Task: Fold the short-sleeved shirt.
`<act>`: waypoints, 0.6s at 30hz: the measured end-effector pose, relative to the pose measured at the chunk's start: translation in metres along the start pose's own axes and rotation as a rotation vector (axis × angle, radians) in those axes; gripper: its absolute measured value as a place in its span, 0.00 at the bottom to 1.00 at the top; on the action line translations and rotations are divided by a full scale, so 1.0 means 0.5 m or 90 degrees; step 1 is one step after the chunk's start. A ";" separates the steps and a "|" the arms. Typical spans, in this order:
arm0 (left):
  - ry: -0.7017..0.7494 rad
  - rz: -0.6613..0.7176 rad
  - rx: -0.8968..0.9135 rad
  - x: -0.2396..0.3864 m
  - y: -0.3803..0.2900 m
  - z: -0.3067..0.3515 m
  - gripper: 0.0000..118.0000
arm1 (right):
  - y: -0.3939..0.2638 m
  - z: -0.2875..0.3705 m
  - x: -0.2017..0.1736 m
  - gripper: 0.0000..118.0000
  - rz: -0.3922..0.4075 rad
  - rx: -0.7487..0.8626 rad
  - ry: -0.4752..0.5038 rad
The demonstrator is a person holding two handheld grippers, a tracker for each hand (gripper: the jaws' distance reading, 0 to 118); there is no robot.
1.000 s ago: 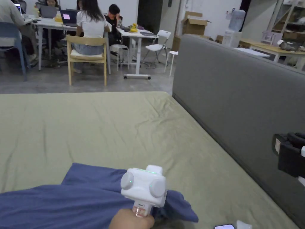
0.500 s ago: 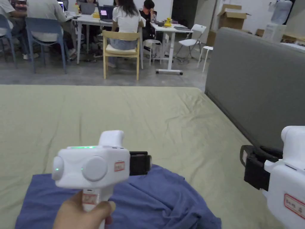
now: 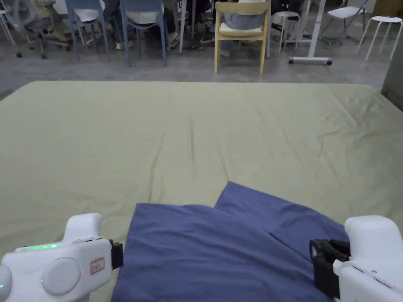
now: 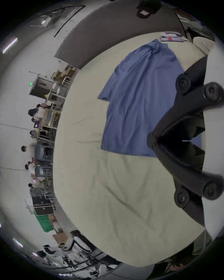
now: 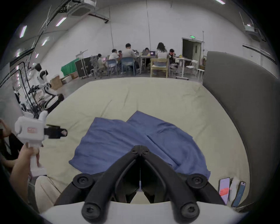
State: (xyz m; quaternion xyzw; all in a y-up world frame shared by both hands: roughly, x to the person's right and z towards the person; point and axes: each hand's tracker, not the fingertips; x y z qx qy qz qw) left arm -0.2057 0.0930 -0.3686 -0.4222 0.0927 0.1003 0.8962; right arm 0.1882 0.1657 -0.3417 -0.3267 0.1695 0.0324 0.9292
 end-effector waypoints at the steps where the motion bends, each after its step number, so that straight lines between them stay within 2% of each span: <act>1: 0.000 -0.004 -0.002 0.002 0.024 -0.038 0.00 | 0.001 -0.011 0.003 0.02 0.003 -0.007 -0.003; 2: 0.002 -0.010 -0.003 0.005 0.055 -0.085 0.02 | 0.000 -0.021 0.008 0.02 0.006 -0.014 -0.006; 3: 0.007 -0.014 -0.003 0.009 0.087 -0.134 0.29 | -0.001 -0.031 0.016 0.02 0.007 -0.021 -0.011; 4: 0.010 -0.020 -0.003 0.002 0.093 -0.182 0.93 | -0.001 -0.040 0.022 0.02 0.007 -0.027 -0.017; 5: 0.012 -0.008 -0.007 0.001 0.116 -0.232 1.00 | -0.002 -0.049 0.030 0.02 0.006 -0.033 -0.024; 8: 0.025 0.008 -0.062 -0.021 0.147 -0.355 1.00 | -0.010 -0.071 0.055 0.02 -0.005 -0.052 -0.050; 11: 0.064 -0.034 -0.105 -0.024 0.169 -0.435 1.00 | -0.023 -0.097 0.079 0.02 -0.008 -0.065 -0.062; 12: 0.080 -0.033 -0.124 0.014 0.151 -0.478 1.00 | -0.025 -0.107 0.085 0.02 -0.007 -0.071 -0.067; 14: 0.075 -0.034 -0.130 0.027 0.141 -0.507 1.00 | -0.028 -0.125 0.096 0.02 -0.009 -0.085 -0.074; 16: 0.090 -0.031 -0.091 0.031 0.135 -0.482 0.98 | -0.028 -0.146 0.114 0.02 -0.015 -0.098 -0.075; 18: 0.091 -0.109 -0.046 0.072 0.135 -0.451 0.65 | -0.022 -0.171 0.139 0.02 -0.010 -0.114 -0.111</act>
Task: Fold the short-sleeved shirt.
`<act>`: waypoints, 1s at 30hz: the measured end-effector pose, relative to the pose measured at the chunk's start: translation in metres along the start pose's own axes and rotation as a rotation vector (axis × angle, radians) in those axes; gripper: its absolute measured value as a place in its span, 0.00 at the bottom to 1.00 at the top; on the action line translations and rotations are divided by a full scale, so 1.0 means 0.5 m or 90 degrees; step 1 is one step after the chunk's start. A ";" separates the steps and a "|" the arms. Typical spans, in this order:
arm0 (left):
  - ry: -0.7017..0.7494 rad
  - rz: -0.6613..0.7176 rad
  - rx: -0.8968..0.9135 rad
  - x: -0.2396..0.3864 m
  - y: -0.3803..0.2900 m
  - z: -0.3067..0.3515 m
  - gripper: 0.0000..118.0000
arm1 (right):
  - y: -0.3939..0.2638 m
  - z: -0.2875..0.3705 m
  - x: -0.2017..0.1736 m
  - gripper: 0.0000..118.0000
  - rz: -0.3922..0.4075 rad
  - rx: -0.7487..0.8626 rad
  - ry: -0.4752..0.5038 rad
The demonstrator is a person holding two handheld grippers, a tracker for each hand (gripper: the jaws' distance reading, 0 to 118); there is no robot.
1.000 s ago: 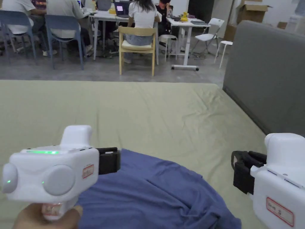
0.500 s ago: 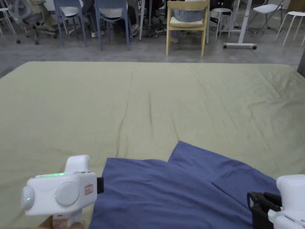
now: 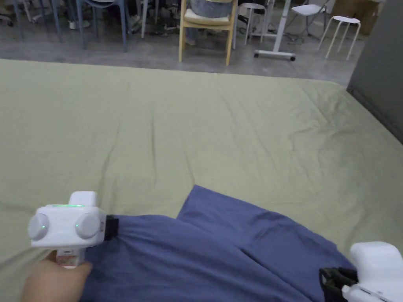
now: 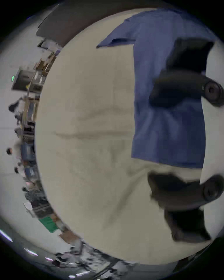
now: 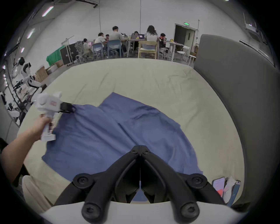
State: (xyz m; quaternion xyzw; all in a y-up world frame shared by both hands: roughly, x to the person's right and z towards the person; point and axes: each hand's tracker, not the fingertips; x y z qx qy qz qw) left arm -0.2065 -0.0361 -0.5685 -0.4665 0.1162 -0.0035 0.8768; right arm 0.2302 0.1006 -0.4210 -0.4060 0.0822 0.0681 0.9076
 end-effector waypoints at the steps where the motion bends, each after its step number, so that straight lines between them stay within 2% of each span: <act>1: 0.020 -0.054 0.018 0.021 0.001 0.016 0.21 | 0.008 -0.015 0.012 0.02 0.003 -0.009 -0.027; 2: 0.003 -0.088 0.071 0.051 -0.027 0.109 0.00 | 0.021 -0.039 0.031 0.02 0.004 -0.018 -0.044; 3: -0.054 -0.076 0.069 0.075 -0.031 0.147 0.00 | 0.035 -0.062 0.050 0.02 0.005 -0.021 -0.044; 4: -0.021 -0.072 0.041 0.081 -0.038 0.168 0.00 | 0.052 -0.084 0.069 0.02 0.006 -0.024 -0.038; 5: -0.080 -0.039 0.045 0.081 -0.045 0.203 0.00 | 0.073 -0.113 0.090 0.02 0.001 -0.032 -0.037; 6: -0.175 0.027 -0.018 0.041 -0.029 0.153 0.00 | 0.093 -0.144 0.110 0.02 -0.001 -0.037 -0.033; 7: -0.178 0.057 -0.005 0.015 -0.019 0.153 0.00 | 0.109 -0.176 0.124 0.11 0.005 -0.051 -0.027; 8: -0.167 0.074 0.004 -0.003 -0.008 0.168 0.00 | 0.124 -0.227 0.148 0.34 0.005 -0.084 -0.016; 9: -0.166 0.086 0.010 -0.023 0.002 0.182 0.00 | 0.135 -0.267 0.163 0.77 -0.004 -0.108 -0.022; 10: -0.154 0.091 0.038 -0.009 -0.029 0.202 0.00 | 0.144 -0.310 0.177 1.00 -0.008 -0.151 -0.025; 11: -0.170 0.100 0.045 -0.023 -0.028 0.218 0.00 | 0.148 -0.355 0.192 0.99 -0.026 -0.217 -0.021; 12: -0.171 0.103 0.050 -0.035 -0.025 0.230 0.00 | 0.143 -0.368 0.204 0.99 -0.034 -0.183 -0.012; 13: -0.162 0.099 0.055 -0.046 -0.020 0.241 0.00 | 0.143 -0.398 0.210 0.99 -0.042 -0.235 0.006; 14: -0.143 0.084 0.072 -0.039 -0.035 0.257 0.00 | 0.138 -0.424 0.213 0.99 -0.042 -0.277 -0.013; 18: -0.123 0.059 0.091 -0.042 -0.041 0.286 0.00 | 0.116 -0.453 0.195 0.95 -0.046 -0.281 -0.086; 19: -0.120 0.055 0.087 -0.041 -0.043 0.287 0.00 | 0.113 -0.447 0.194 0.95 -0.071 -0.283 -0.055; 20: -0.115 0.054 0.082 -0.044 -0.045 0.283 0.00 | 0.114 -0.455 0.197 0.88 -0.095 -0.271 -0.035; 21: -0.111 0.055 0.079 -0.048 -0.048 0.279 0.00 | 0.118 -0.446 0.185 0.82 -0.084 -0.268 -0.057; 22: -0.104 0.054 0.081 -0.045 -0.057 0.284 0.00 | 0.120 -0.432 0.168 0.68 -0.062 -0.242 -0.074; 23: -0.102 0.061 0.076 -0.047 -0.064 0.283 0.00 | 0.120 -0.419 0.145 0.42 -0.007 -0.222 -0.079; 24: -0.104 0.068 0.071 -0.049 -0.068 0.281 0.00 | 0.119 -0.398 0.125 0.10 0.032 -0.207 -0.062; 25: -0.108 0.077 0.069 -0.053 -0.073 0.282 0.00 | 0.115 -0.376 0.103 0.09 0.062 -0.196 -0.088; 26: -0.113 0.092 0.070 -0.057 -0.080 0.285 0.00 | 0.114 -0.353 0.094 0.09 0.072 -0.179 -0.086; 28: -0.131 0.122 0.081 -0.068 -0.084 0.305 0.00 | 0.126 -0.301 0.090 0.09 0.081 -0.125 -0.038; 30: -0.163 0.170 0.093 -0.096 -0.073 0.332 0.00 | 0.164 -0.228 0.100 0.09 0.067 -0.065 -0.043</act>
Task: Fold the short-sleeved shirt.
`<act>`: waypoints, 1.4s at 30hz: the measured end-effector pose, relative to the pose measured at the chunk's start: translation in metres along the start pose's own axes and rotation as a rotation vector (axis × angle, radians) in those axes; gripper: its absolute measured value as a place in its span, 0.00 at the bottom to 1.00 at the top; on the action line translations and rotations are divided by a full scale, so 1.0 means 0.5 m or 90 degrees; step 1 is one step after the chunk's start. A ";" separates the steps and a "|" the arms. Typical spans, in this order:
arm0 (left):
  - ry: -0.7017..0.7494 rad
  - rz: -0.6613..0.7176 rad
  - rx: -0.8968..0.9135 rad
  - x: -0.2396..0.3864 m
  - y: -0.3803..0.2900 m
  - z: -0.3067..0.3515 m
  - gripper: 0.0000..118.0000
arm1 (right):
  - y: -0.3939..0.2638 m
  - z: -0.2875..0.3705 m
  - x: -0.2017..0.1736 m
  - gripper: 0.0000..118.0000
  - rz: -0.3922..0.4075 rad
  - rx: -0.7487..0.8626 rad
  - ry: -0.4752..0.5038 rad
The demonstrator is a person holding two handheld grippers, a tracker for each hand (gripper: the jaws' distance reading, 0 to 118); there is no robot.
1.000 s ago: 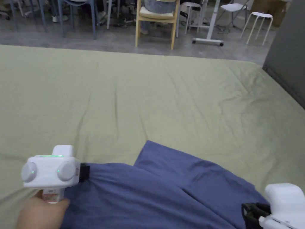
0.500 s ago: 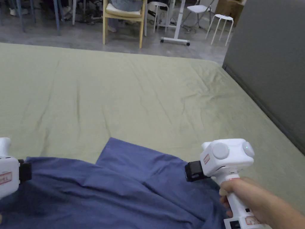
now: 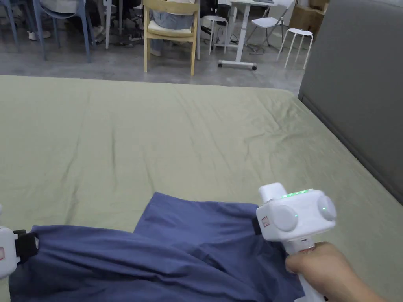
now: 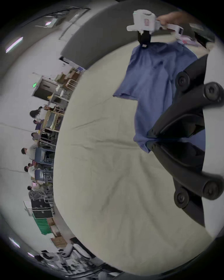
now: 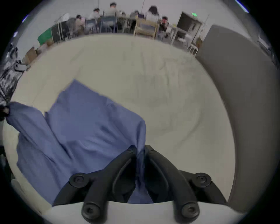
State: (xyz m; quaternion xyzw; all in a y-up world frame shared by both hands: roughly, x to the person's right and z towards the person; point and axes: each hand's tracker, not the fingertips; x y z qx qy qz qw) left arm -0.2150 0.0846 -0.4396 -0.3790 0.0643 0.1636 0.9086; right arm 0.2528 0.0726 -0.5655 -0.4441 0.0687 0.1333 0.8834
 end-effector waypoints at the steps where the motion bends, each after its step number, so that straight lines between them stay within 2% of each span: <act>1: -0.013 0.030 0.013 -0.008 0.021 0.020 0.00 | 0.023 0.049 0.011 0.09 0.008 0.043 -0.014; 3: -0.026 0.051 0.039 -0.018 0.083 0.061 0.00 | 0.081 0.153 0.039 0.09 0.022 0.126 -0.050; 5: -0.026 0.034 0.079 0.007 0.145 0.123 0.00 | 0.141 0.245 0.072 0.09 0.017 0.166 -0.032; 10: -0.009 0.052 0.214 0.018 0.331 0.279 0.00 | 0.273 0.443 0.137 0.09 0.021 0.265 -0.134; 12: -0.022 0.063 0.244 0.000 0.411 0.318 0.00 | 0.325 0.496 0.163 0.09 0.029 0.276 -0.152; 14: -0.001 0.051 0.286 0.007 0.487 0.370 0.00 | 0.375 0.547 0.190 0.09 0.012 0.283 -0.150; 16: -0.023 0.041 0.311 0.011 0.552 0.394 0.00 | 0.429 0.587 0.208 0.09 -0.012 0.296 -0.134; 22: -0.036 0.030 0.335 0.047 0.704 0.431 0.00 | 0.583 0.685 0.233 0.09 -0.038 0.312 -0.128; 23: -0.049 0.053 0.321 0.041 0.723 0.431 0.00 | 0.603 0.695 0.237 0.09 -0.041 0.309 -0.131; 28: -0.041 0.060 0.335 0.046 0.771 0.423 0.00 | 0.654 0.709 0.228 0.09 -0.057 0.308 -0.111; 31: -0.045 0.078 0.315 0.043 0.771 0.399 0.00 | 0.693 0.667 0.233 0.09 -0.052 0.296 -0.116; 34: -0.019 0.052 0.302 0.056 0.752 0.378 0.00 | 0.684 0.627 0.221 0.09 -0.054 0.277 -0.112; 39: -0.011 0.051 0.248 0.044 0.724 0.278 0.00 | 0.665 0.508 0.204 0.09 -0.048 0.232 -0.114; 42: 0.015 0.051 0.178 0.011 0.688 0.176 0.00 | 0.614 0.418 0.184 0.09 -0.041 0.180 -0.103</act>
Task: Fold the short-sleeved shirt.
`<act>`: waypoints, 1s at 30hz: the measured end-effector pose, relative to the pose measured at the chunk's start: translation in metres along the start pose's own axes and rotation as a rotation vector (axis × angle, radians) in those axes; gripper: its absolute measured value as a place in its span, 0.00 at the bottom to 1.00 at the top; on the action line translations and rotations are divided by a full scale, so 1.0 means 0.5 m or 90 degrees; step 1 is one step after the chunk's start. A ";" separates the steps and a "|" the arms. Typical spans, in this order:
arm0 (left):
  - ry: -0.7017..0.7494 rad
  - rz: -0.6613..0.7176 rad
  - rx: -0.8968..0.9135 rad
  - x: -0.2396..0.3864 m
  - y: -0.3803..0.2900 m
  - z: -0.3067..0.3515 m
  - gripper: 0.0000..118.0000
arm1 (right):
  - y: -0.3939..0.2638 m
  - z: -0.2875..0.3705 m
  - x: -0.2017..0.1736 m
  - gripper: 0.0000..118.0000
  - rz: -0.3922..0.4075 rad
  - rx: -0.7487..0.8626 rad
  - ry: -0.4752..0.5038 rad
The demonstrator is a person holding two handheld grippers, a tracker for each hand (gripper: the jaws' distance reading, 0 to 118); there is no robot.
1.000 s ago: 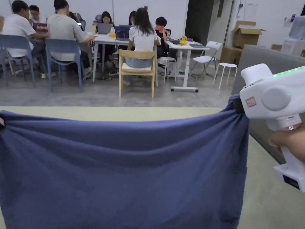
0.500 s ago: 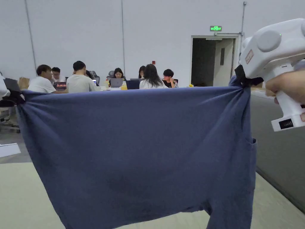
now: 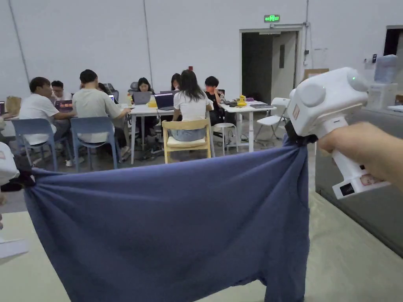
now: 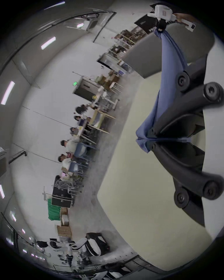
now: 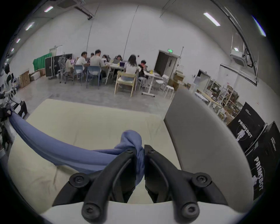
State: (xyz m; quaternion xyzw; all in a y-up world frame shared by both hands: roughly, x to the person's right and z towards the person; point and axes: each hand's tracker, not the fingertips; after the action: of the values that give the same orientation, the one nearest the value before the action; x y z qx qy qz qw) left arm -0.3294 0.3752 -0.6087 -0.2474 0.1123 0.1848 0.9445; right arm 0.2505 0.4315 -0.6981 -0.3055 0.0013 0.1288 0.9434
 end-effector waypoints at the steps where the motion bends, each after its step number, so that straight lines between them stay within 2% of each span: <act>1: 0.002 -0.011 -0.022 -0.009 -0.035 -0.028 0.00 | -0.031 -0.031 -0.012 0.09 0.002 -0.021 -0.002; 4: 0.020 -0.025 -0.084 -0.034 -0.151 -0.084 0.00 | -0.143 -0.115 -0.045 0.09 0.012 -0.086 0.021; 9: 0.019 0.022 -0.182 -0.087 -0.336 -0.141 0.00 | -0.329 -0.229 -0.075 0.09 -0.032 -0.176 0.057; 14: 0.017 0.030 -0.229 -0.126 -0.479 -0.111 0.00 | -0.490 -0.255 -0.077 0.09 -0.057 -0.205 0.091; 17: 0.001 0.027 -0.234 -0.160 -0.531 -0.065 0.00 | -0.590 -0.201 -0.065 0.09 -0.061 -0.195 0.099; 21: -0.059 -0.026 -0.249 -0.208 -0.570 0.032 0.00 | -0.712 -0.090 -0.051 0.09 -0.024 -0.117 0.072; 25: -0.072 -0.046 -0.251 -0.239 -0.599 0.143 0.00 | -0.801 0.034 -0.035 0.09 -0.060 -0.105 0.120; 27: -0.069 -0.049 -0.249 -0.232 -0.626 0.216 0.00 | -0.846 0.083 -0.027 0.09 -0.067 -0.109 0.122; 30: -0.065 -0.050 -0.261 -0.244 -0.674 0.284 0.00 | -0.911 0.141 -0.016 0.09 -0.083 -0.145 0.144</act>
State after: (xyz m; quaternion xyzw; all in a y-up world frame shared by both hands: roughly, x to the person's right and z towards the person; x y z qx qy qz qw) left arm -0.2867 0.1388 -0.3072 -0.4289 0.0148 0.1790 0.8853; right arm 0.3486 0.1148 -0.3778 -0.4224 0.0729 0.0318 0.9029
